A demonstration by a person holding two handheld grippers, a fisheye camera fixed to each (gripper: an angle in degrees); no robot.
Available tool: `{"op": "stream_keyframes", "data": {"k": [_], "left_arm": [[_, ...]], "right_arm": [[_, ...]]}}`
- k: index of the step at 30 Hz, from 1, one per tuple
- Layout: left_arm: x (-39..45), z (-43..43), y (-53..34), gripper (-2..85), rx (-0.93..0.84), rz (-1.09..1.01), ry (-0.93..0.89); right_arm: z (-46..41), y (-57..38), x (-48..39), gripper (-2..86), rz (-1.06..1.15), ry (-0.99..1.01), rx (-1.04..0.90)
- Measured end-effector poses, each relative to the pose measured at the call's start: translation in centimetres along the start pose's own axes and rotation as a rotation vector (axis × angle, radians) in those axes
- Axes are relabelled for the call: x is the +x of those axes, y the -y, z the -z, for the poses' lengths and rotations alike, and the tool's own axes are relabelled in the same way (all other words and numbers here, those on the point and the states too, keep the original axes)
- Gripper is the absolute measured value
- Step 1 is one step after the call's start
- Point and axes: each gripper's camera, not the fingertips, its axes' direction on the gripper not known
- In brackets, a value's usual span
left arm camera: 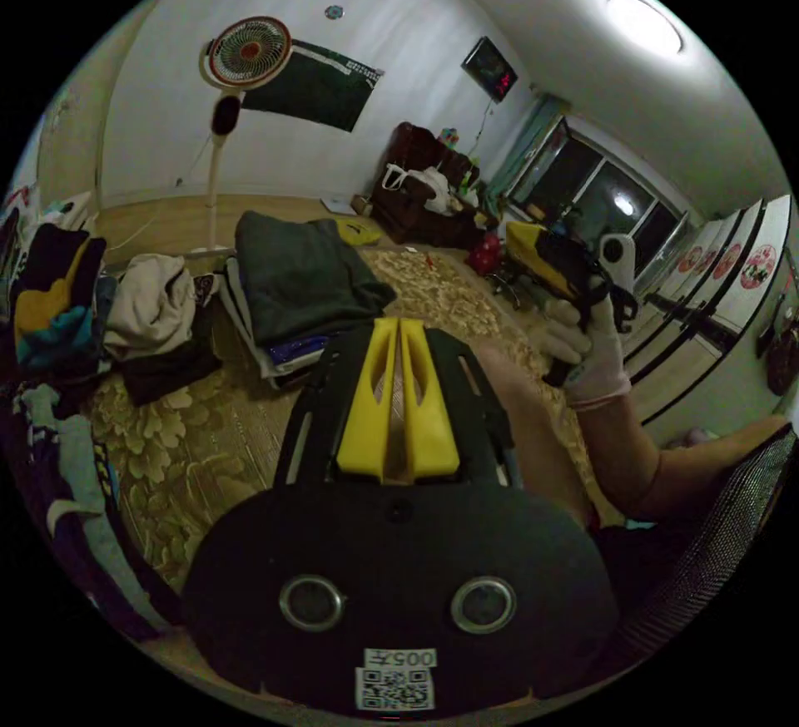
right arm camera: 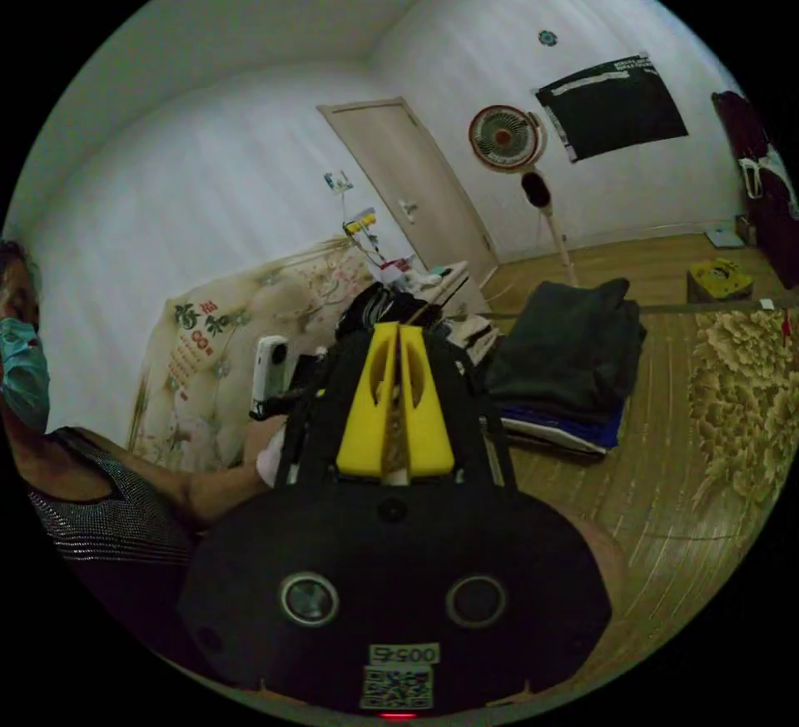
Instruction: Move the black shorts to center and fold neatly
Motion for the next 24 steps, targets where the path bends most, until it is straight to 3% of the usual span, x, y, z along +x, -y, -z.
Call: {"op": "stream_keyframes", "data": {"k": [13,24], "left_arm": [[-4.2,10.9,-15.3,-0.7,-0.001,-0.04,0.071],[-12.1,22.0,-27.3,-0.6,-0.041,0.055,0.314]], "right_arm": [[-16.2,-6.8,-1.0,-1.0,0.052,0.144,-0.222],[-30.8,-10.6,0.3,-1.0,-0.008,0.242,-0.38]]}}
